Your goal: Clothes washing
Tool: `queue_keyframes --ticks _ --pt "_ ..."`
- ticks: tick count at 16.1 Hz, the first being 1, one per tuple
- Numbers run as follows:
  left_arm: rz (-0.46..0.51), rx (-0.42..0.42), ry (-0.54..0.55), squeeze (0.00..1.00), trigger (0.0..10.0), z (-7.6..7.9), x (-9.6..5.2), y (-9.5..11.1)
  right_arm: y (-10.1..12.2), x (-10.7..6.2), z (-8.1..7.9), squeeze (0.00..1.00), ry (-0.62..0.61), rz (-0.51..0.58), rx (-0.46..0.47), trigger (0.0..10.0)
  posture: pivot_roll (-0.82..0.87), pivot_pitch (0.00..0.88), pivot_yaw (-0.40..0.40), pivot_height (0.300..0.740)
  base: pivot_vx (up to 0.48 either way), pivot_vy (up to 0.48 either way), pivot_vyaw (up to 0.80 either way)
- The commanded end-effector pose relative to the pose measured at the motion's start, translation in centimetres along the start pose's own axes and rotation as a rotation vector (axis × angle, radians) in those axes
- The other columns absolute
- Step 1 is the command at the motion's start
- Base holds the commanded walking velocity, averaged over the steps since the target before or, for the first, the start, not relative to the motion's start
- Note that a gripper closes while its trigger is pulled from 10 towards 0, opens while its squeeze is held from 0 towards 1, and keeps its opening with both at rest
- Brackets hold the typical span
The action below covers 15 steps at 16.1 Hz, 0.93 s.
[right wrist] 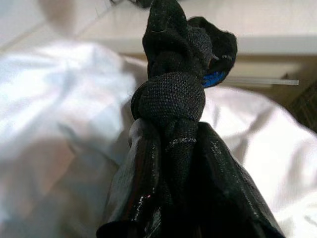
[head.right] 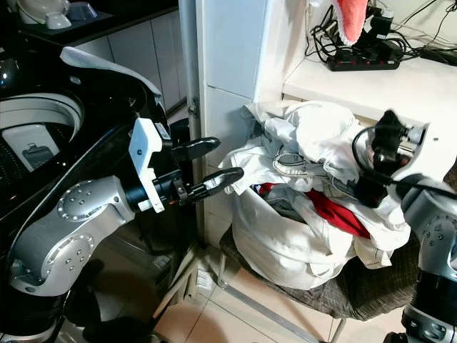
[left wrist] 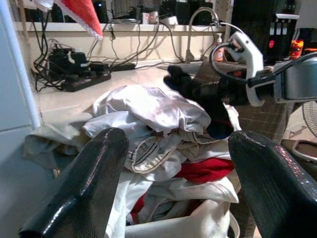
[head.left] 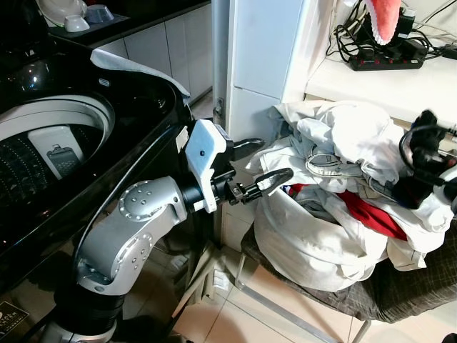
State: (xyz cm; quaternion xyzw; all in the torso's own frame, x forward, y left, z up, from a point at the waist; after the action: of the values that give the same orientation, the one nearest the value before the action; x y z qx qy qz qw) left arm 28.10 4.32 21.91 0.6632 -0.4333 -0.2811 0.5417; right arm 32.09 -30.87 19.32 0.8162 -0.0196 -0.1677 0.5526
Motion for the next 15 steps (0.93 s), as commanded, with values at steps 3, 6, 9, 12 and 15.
queue_keyframes --ticks 3,6,9,12,15 --pt "0.025 0.038 0.098 0.00 10.0 -1.6 -0.3 0.6 3.7 -0.9 -1.1 0.00 0.015 0.140 -0.110 0.0 -0.05 0.000 -0.019 0.740 0.000 0.000 0.00" --pt "0.088 -0.001 0.330 0.15 10.0 -5.4 -0.1 1.8 7.3 -2.7 -7.8 0.00 0.304 0.352 -0.228 0.0 -0.06 0.000 -0.011 0.740 0.000 0.000 0.00" --pt "0.307 -0.278 0.292 1.00 10.0 -5.4 0.4 4.4 5.0 -5.4 -16.4 0.00 0.771 0.345 -0.192 0.0 -0.06 0.000 -0.014 0.740 0.000 0.000 0.00" --pt "0.502 -0.527 0.272 1.00 10.0 -5.5 0.5 6.6 0.6 -7.4 -20.7 0.00 1.044 0.248 -0.123 0.0 -0.04 0.000 -0.028 0.740 0.000 0.000 0.00" --pt "0.542 -0.618 0.215 1.00 10.0 -5.3 -0.1 7.2 -1.6 -9.0 -22.0 0.00 1.193 0.177 -0.122 0.0 -0.04 0.000 -0.037 0.740 0.000 0.000 0.00"
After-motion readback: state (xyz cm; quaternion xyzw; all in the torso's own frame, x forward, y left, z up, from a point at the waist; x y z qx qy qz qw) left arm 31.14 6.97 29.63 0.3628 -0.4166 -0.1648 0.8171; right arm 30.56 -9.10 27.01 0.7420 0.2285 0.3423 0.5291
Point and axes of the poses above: a point about 5 cm out from each wrist's last joint towards the gripper, its own x axis pointing out of the wrist towards the gripper, its own y axis along the axis of the wrist's last joint, z = x × y, the point moved 4 cm from there along x, pointing out of the wrist towards the gripper, and after that the axes turned 12 degrees about x, right-handed, at the moved point
